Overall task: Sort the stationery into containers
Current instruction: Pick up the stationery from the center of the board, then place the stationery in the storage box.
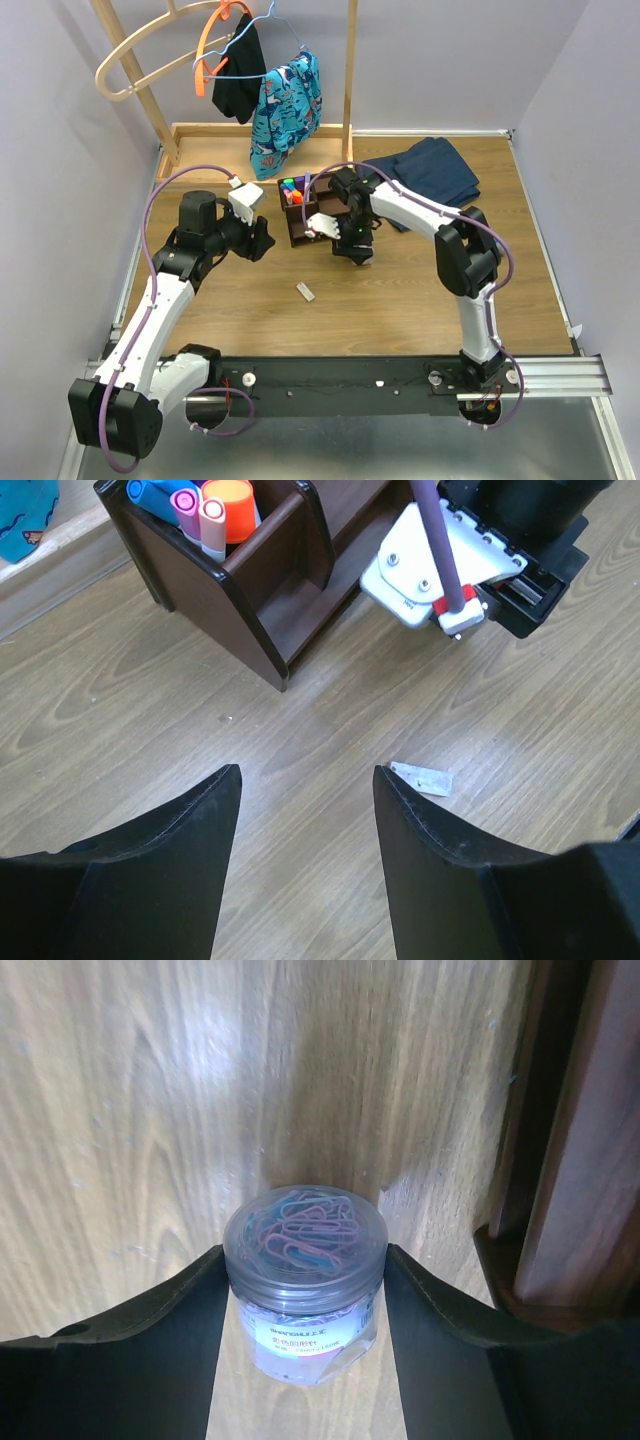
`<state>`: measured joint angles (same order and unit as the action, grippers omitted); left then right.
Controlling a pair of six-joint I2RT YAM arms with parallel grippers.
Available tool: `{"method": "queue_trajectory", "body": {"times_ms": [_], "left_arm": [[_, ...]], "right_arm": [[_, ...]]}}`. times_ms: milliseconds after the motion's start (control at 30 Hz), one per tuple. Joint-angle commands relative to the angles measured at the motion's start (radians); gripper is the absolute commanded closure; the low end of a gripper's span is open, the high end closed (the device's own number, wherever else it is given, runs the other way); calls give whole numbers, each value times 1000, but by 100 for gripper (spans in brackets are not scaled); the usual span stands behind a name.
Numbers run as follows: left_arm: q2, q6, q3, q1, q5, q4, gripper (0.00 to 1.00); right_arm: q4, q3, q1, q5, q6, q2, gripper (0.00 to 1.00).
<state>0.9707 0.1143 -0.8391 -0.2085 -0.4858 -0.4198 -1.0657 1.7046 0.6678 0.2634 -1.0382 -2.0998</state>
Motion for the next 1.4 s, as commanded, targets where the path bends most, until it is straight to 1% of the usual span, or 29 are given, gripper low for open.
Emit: {"method": "queue_trajectory", "body": {"times_ms": [0,33,67,100,133,167,200,233,267,300,333,367,400,433,500,533,567,633,667,767,833,1000,1100,1133,1367], "left_arm": [[-1,-16,-20,6,-37,13,36],[3,-18,-20,8,-39,21,36],[6,-21,-25,8,-39,24,36],[6,-22,-26,8,-39,29,36],[13,-22,-29,8,-39,32,36],[17,-22,-35,8,-39,33,36],[20,-22,-38,8,-39,32,36],[28,-24,-43,8,-39,33,36],[33,-24,-51,8,-40,32,36],[36,-24,-55,8,-40,29,36],[43,-22,-58,8,-40,21,36],[45,-19,-64,8,-40,19,36],[48,-16,-67,8,-40,18,36],[52,-13,-68,8,-37,15,36],[54,-5,-69,8,-36,16,36],[59,-4,-68,8,-33,21,36],[62,-1,-66,8,-31,27,36],[69,-1,-63,8,-30,35,36],[72,-1,-58,8,-30,38,36],[79,2,-46,8,-30,36,36],[86,7,-41,8,-34,32,36],[109,8,-26,8,-39,41,36],[126,7,-20,8,-39,62,36],[135,7,-20,8,-40,75,36],[172,1,-22,6,-43,113,36]], "right_arm": [[-7,56,10,120,119,133,46],[31,50,7,137,148,158,47],[59,41,4,172,214,212,47],[90,8,1,189,248,237,47],[155,-11,-4,204,282,266,47],[194,-37,-7,233,353,315,47],[240,-99,-8,249,387,349,47],[341,-146,-11,261,418,378,48],[402,-190,-13,279,487,409,48],[464,-233,-11,284,519,479,49],[596,-328,-13,289,555,512,50],[663,-368,-13,280,616,546,50],[726,-414,-14,274,644,598,50],[853,-481,-13,261,673,619,50],[975,-548,-14,197,763,650,50],[1103,-574,-13,177,795,667,50],[1156,-620,-14,137,852,669,50],[1289,-645,-14,96,903,653,52],[1326,-660,-13,48,949,644,52],[1473,-691,-14,-16,992,626,51],[1553,-727,-13,-16,975,624,51],[1659,-766,-34,-10,955,571,51],[1762,-803,-42,2,957,528,51],[1820,-813,-43,2,960,515,51],[1998,-872,-50,8,935,437,51]]}}
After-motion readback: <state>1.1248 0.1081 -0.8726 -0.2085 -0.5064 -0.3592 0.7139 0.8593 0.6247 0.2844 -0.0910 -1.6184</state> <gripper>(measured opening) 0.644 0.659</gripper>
